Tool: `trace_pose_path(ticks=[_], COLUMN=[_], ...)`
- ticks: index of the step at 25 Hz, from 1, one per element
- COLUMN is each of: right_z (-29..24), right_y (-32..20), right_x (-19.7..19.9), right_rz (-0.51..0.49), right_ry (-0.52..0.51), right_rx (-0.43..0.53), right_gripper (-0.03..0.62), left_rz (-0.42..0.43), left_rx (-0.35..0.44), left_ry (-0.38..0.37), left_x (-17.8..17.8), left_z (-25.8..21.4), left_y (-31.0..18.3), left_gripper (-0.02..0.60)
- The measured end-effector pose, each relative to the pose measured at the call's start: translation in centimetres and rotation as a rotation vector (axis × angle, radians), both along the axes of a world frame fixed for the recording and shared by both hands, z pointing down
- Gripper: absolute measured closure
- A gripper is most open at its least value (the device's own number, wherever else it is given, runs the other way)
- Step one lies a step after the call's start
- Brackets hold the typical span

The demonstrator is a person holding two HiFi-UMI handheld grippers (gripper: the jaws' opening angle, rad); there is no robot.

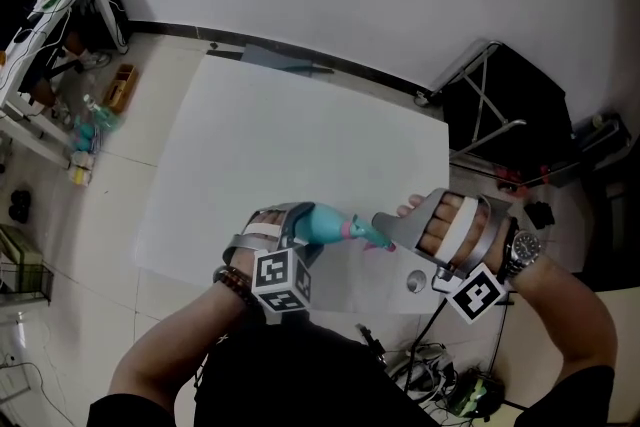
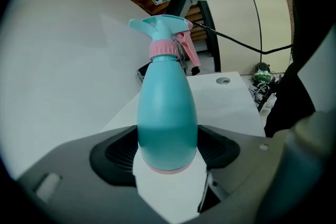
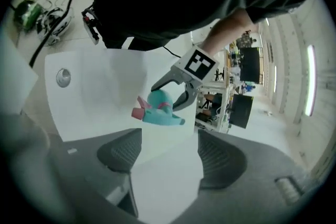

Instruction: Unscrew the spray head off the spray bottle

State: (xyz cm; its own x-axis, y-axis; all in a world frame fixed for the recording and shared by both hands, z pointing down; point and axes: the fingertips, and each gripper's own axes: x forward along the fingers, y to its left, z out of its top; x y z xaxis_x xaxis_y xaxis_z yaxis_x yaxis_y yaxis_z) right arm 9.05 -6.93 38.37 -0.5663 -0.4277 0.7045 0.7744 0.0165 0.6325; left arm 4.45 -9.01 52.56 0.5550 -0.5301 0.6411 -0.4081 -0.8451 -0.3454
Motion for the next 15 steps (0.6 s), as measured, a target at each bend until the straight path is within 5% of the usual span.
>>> trace_pose_path(ticks=[7,15], right_z=[2.4,4.8], right_y=[2.9,4.6], right_x=[0.0,-0.6], right_rz=[-0.147,-0.156], right_ry=[0.065,0.099], right_rx=[-0.033,-0.080], right_gripper=[0.273,0.284], left_rz=[0.060,0.130], left_rx=[0.008,0.017], left_ry=[-0.011,-0.009], left_x=[0.8,2.1], left_z=[-0.1,-0.4], left_y=[0.9,1.9], left_gripper=[0.204,0.204])
